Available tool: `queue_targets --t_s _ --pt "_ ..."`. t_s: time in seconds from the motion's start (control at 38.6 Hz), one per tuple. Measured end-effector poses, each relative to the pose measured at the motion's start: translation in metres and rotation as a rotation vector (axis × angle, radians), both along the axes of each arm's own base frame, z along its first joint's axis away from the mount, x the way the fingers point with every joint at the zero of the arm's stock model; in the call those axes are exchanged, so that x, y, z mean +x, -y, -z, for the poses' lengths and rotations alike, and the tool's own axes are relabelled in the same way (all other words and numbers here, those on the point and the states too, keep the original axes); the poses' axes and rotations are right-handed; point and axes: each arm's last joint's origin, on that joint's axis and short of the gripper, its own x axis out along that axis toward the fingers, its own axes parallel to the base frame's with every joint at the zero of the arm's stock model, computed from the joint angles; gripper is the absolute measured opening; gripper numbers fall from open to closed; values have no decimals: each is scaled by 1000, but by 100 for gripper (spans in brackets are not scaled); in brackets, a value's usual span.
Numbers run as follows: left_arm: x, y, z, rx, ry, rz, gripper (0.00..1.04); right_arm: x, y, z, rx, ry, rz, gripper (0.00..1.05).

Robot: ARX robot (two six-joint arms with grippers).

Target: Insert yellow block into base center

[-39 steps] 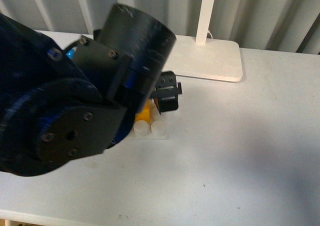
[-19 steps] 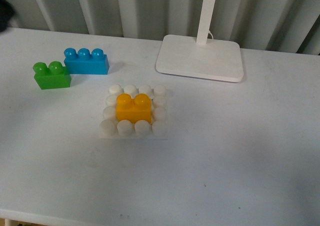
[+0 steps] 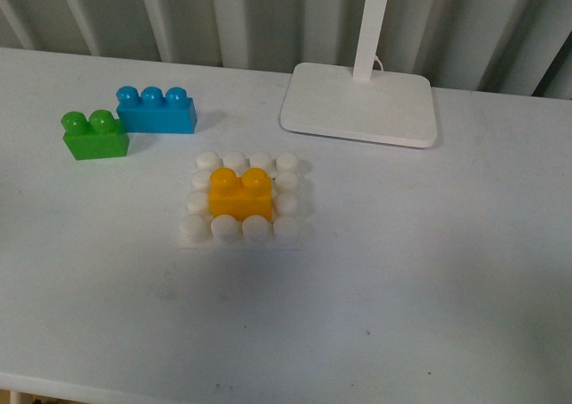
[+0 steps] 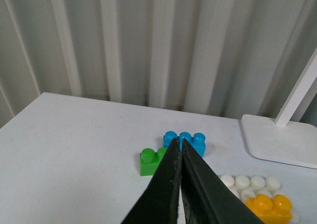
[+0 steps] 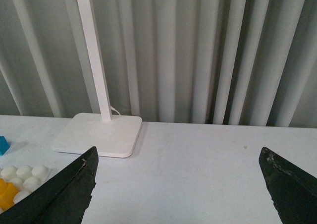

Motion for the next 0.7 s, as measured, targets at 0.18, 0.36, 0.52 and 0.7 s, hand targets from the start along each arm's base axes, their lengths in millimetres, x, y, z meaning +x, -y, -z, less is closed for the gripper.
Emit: queue_targets --t_s 0.18,0.36,0.52,0.7 --pt "-10 0 5 7 -2 0 4 0 0 0 0 0 0 95" --pt "-19 0 12 8 5 0 4 0 0 0 0 0 0 95" --pt "-25 0 10 8 17 0 4 0 0 0 0 0 0 95" --pt "-30 0 9 8 18 0 4 0 0 0 0 0 0 95"
